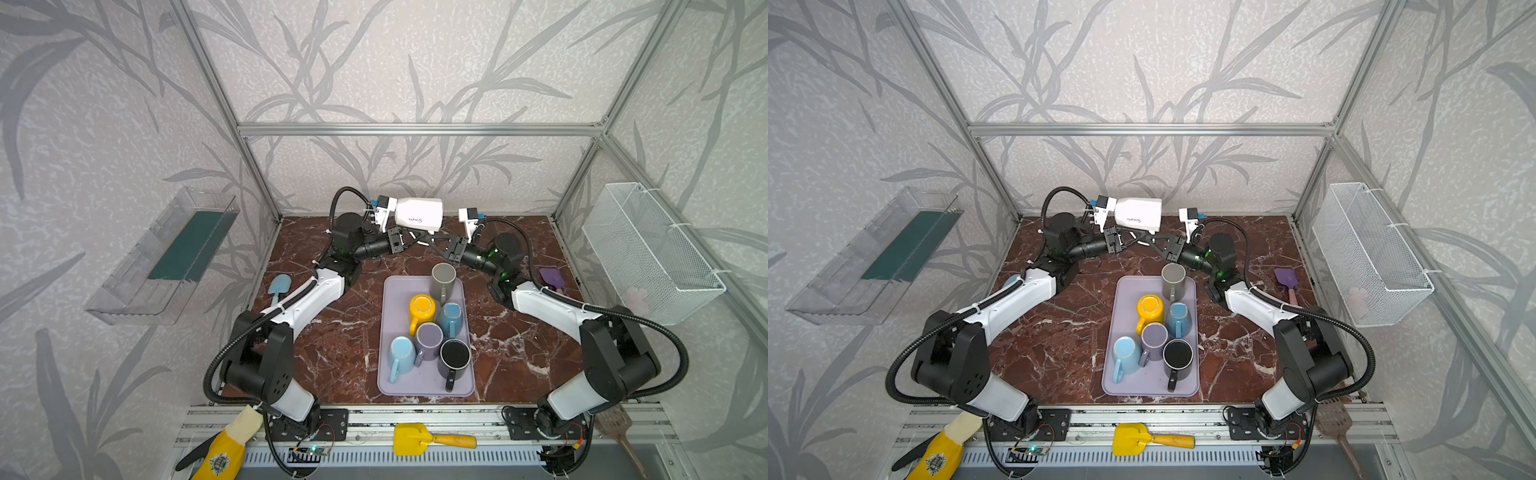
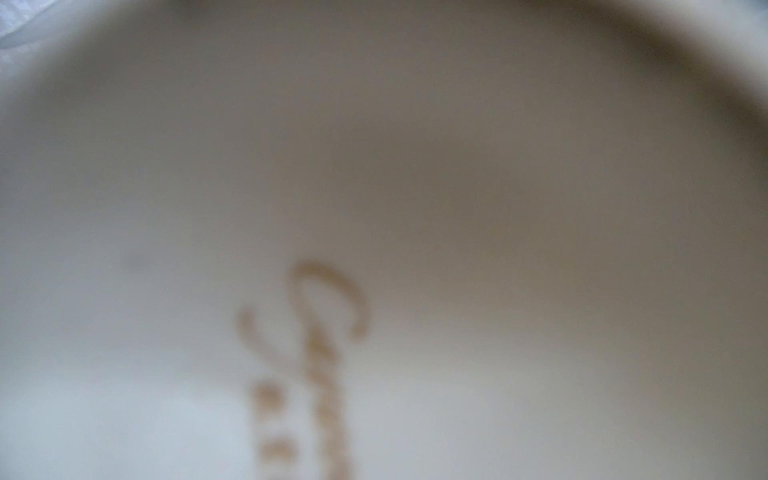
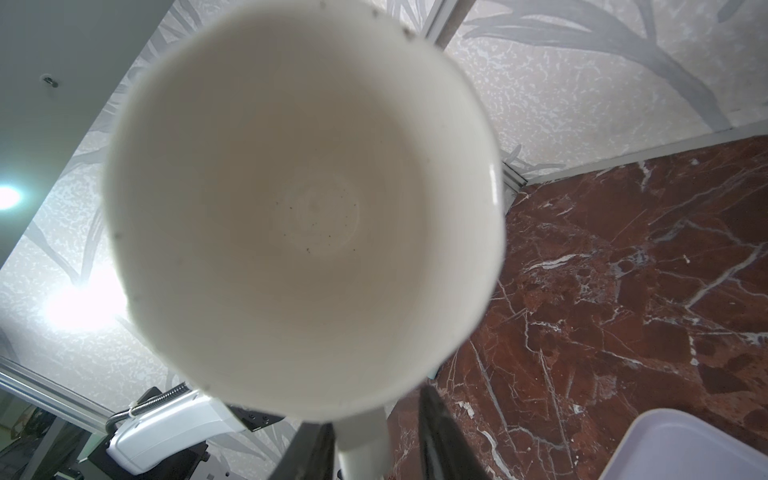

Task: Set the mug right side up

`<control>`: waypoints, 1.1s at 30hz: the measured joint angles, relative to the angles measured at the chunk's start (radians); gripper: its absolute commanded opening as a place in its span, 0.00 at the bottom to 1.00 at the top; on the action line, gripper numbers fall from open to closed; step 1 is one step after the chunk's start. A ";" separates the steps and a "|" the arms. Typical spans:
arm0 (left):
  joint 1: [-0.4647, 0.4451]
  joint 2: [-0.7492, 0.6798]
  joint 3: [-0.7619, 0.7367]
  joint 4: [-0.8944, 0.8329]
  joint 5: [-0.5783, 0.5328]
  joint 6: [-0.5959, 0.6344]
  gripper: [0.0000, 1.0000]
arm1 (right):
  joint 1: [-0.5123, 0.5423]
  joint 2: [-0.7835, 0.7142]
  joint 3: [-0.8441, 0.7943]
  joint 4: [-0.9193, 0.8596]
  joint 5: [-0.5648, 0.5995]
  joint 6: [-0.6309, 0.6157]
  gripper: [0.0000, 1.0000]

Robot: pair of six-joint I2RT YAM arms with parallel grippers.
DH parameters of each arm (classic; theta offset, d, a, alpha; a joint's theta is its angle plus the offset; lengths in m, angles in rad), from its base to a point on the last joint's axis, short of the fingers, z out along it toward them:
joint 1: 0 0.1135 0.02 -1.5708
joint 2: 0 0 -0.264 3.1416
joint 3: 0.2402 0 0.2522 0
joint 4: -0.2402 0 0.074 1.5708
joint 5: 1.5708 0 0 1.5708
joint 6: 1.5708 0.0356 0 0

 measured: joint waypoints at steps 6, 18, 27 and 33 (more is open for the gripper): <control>-0.002 0.001 -0.006 0.003 0.023 -0.008 0.00 | -0.003 0.000 0.000 0.021 -0.001 0.004 0.31; 0.000 0.029 -0.006 0.079 0.049 -0.129 0.00 | -0.004 0.000 0.000 0.050 -0.019 -0.024 0.00; 0.002 0.030 -0.006 0.080 0.053 -0.126 0.22 | -0.011 0.000 0.000 0.050 -0.029 -0.022 0.00; 0.012 0.030 -0.011 0.080 0.073 -0.081 0.25 | -0.013 0.000 0.000 0.037 -0.043 -0.012 0.00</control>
